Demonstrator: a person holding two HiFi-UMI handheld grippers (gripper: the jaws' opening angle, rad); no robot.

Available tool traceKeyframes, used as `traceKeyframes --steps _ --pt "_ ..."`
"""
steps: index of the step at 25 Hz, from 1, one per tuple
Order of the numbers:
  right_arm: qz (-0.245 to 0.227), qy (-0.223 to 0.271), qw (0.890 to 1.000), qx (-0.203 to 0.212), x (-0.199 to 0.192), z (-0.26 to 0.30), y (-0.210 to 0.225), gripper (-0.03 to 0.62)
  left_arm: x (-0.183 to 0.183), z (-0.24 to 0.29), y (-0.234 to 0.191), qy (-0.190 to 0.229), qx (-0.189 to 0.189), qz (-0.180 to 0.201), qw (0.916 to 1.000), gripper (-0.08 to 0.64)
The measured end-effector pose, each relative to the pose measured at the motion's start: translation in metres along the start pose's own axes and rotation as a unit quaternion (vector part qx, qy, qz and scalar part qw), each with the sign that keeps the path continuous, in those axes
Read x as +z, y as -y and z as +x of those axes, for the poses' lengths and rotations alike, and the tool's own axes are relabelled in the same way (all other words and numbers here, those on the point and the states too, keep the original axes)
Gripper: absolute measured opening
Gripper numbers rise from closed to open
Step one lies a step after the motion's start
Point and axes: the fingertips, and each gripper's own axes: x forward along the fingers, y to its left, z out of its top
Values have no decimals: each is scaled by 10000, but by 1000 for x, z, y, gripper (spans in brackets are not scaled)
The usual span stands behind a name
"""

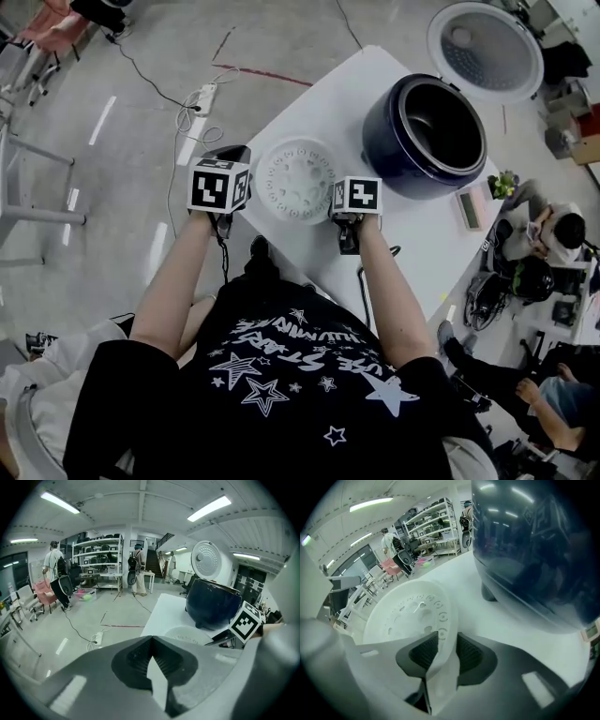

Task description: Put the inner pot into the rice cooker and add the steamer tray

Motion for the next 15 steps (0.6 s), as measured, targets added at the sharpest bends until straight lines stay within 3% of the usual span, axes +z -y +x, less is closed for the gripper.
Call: traceKeyframes --steps 1,5,9,15 --pt "51 5 10000 -21 0 0 -1 116 0 1 -1 -21 -3 -12 10000 2" --pt "66 181 9998 -36 9 -7 -2 51 0 4 -4 -7 44 -106 9999 2" --pt "-449 393 9982 -92 13 -23 -2 51 0 4 0 66 106 -153 9998 1" --pt "-431 902 9949 130 28 -57 1 51 9 -8 7 230 155 -134 9995 2"
